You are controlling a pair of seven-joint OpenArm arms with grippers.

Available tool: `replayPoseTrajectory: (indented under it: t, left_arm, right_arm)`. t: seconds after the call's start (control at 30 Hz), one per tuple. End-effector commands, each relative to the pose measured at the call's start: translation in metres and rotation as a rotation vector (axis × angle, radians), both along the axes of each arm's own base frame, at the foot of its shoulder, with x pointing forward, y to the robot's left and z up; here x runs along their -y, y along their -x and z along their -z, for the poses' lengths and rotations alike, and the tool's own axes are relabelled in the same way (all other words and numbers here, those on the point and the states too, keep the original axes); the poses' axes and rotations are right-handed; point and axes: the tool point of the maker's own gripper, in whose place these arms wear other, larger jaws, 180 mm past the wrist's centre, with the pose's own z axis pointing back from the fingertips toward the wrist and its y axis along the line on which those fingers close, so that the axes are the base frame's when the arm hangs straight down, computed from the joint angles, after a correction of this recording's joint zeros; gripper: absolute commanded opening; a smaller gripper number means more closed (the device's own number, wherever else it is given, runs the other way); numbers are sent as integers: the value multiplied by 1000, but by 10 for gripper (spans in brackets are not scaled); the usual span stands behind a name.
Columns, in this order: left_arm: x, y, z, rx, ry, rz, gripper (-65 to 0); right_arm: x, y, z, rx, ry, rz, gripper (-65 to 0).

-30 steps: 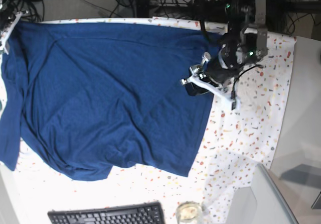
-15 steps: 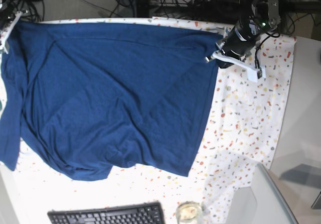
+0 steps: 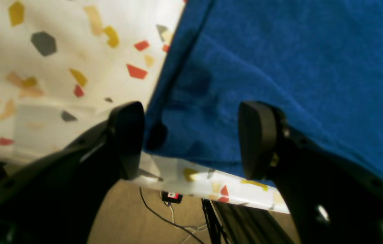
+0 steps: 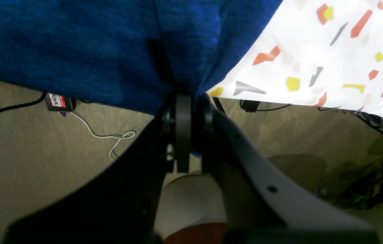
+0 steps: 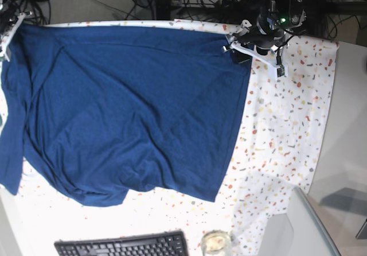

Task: Layout the t-shirt on the table in an organized manner, then fold the t-shirt properly
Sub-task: 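Release and regrasp the shirt corner with the left gripper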

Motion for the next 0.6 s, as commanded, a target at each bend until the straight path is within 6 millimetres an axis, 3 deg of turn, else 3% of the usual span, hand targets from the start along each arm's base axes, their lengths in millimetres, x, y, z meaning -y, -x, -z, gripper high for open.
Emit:
replayPoseTrajectory:
  t: [0.0, 0.2, 0.37, 0.57]
  left_arm:
    - [1, -8, -7, 37, -2, 4, -232]
    - [-3, -18, -7, 47, -39, 20, -240]
    - [-2, -21, 4, 23, -30, 17, -245]
    - [-1, -25, 3, 32, -26, 15, -362]
  right_arm:
    - [11, -3, -8, 7, 33, -8, -650]
    - [11, -2, -8, 6, 32, -7, -650]
    - [11, -3, -8, 8, 32, -7, -650]
    - [11, -4, -8, 9, 32, -7, -650]
